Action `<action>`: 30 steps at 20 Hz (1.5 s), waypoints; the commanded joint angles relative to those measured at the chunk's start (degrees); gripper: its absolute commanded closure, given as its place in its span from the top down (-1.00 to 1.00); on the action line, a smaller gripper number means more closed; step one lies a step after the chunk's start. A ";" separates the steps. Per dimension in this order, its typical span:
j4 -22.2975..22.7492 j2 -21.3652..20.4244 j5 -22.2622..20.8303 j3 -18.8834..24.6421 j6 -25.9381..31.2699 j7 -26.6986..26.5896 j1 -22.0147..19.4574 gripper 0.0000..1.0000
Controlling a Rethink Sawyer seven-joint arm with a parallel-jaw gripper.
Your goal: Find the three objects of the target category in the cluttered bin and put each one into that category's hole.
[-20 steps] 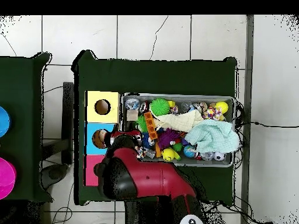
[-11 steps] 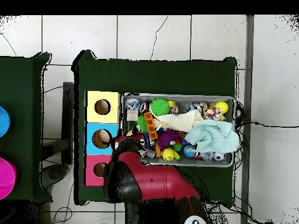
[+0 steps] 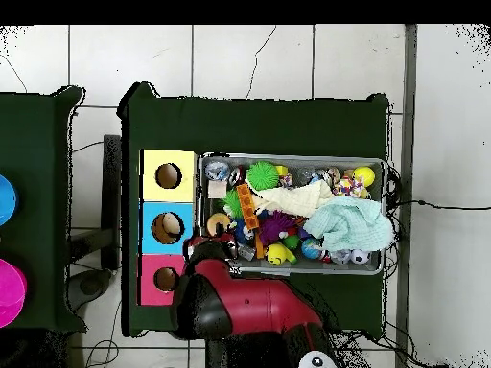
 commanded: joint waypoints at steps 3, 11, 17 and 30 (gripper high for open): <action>0.32 1.94 -3.76 2.30 0.46 5.62 -1.97 1.00; -2.31 3.30 -5.03 7.12 2.03 3.19 -6.93 1.00; -6.22 8.13 -9.37 9.57 0.17 1.11 -11.53 1.00; -13.24 12.65 -15.14 14.23 3.03 -0.21 -16.36 1.00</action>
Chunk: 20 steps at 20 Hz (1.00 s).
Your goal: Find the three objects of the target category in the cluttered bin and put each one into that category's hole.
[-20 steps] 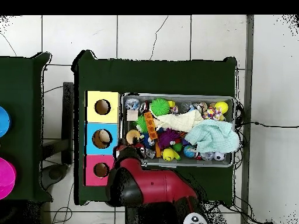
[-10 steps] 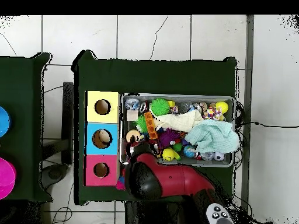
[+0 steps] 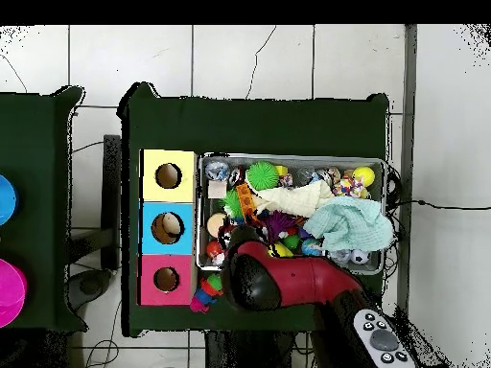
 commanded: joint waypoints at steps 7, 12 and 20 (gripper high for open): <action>-10.83 2.23 -5.20 12.80 8.13 -3.78 -7.39 1.00; -13.23 2.16 -5.64 15.93 12.04 -6.29 -9.84 1.00; -17.49 8.33 -11.23 18.59 11.60 -8.73 -13.32 1.00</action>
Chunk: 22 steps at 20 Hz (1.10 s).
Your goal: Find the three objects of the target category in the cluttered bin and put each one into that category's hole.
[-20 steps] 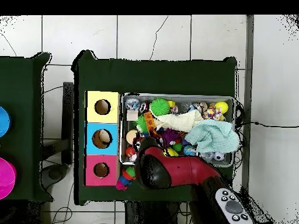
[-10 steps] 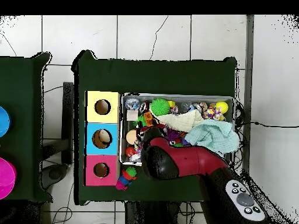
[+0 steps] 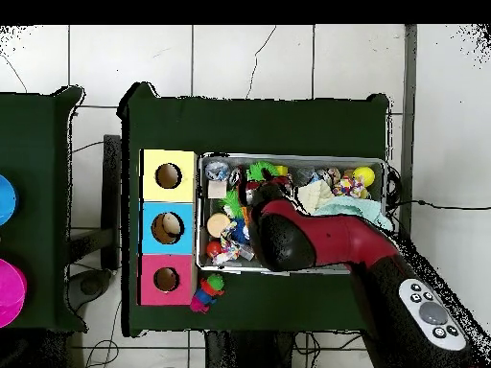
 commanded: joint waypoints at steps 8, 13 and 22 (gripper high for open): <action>-10.40 10.59 -15.02 4.18 2.61 -6.65 -2.72 1.00; -12.56 12.30 -19.67 1.48 -0.24 -3.84 -1.61 1.00; -18.66 14.46 -26.55 -11.96 -6.51 2.17 6.66 1.00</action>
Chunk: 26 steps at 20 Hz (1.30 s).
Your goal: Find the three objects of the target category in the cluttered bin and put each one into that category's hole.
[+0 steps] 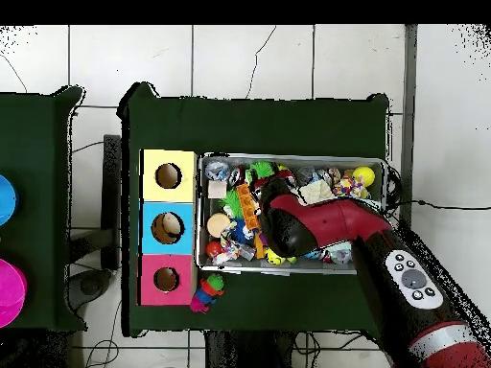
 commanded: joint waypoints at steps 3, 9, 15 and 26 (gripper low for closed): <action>-11.26 5.47 -7.55 -15.43 -6.27 3.34 8.64 1.00; -13.98 8.43 -7.18 -17.82 -2.53 2.30 9.67 1.00; -14.83 11.06 -3.30 -16.51 10.72 -2.01 7.27 1.00; -17.77 14.93 2.70 -18.66 34.10 -6.73 7.69 1.00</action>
